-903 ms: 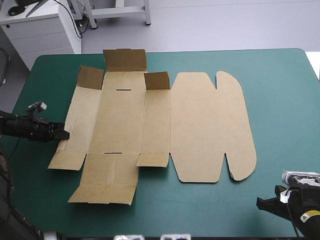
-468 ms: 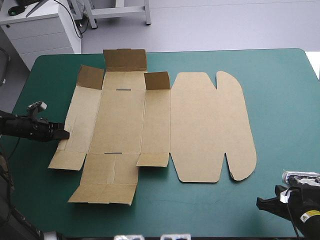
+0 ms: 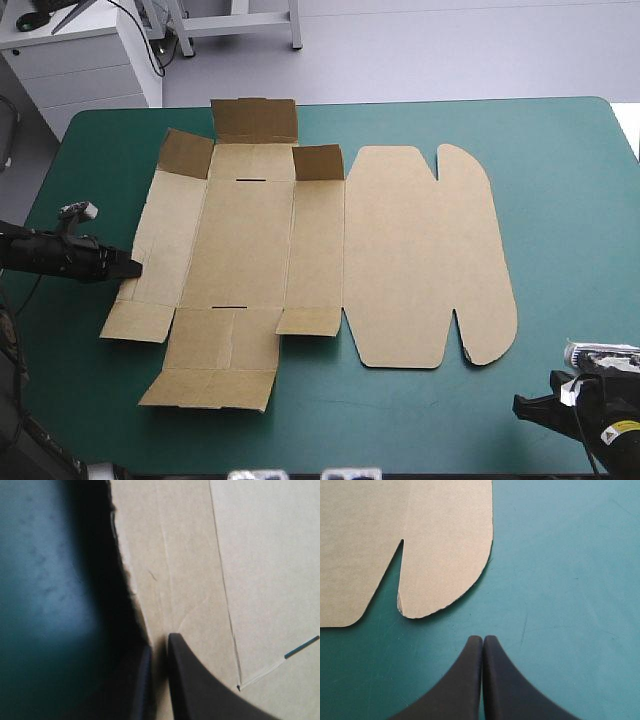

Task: Fold the box

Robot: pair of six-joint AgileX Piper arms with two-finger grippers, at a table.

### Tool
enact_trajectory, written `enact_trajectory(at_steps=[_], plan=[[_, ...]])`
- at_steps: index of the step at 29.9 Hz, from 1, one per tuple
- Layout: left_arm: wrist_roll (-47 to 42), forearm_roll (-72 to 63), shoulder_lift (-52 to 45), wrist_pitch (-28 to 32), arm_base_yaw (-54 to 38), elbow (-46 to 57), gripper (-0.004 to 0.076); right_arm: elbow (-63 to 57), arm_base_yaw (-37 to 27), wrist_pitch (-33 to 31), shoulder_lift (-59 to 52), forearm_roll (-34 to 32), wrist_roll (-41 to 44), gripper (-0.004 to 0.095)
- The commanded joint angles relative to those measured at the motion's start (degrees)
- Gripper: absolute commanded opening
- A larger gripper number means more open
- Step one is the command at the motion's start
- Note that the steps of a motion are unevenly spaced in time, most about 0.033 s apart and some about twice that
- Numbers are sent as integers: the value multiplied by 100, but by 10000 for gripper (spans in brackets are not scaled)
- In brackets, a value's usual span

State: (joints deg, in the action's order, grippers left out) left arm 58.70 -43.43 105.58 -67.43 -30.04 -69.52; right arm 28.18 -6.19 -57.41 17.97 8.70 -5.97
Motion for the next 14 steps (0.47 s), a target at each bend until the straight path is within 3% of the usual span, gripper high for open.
enact_trajectory(at_steps=[1,5,14], plan=[[98,-122,-252,-675,40,-111,211,182,-2,353,48,49,-32,-14],[98,-142,-252,-664,40,-111,342,182,-2,353,48,49,-32,-14],[-213,-215,10,-674,187,-111,351,182,-2,353,48,38,-18,-14]])
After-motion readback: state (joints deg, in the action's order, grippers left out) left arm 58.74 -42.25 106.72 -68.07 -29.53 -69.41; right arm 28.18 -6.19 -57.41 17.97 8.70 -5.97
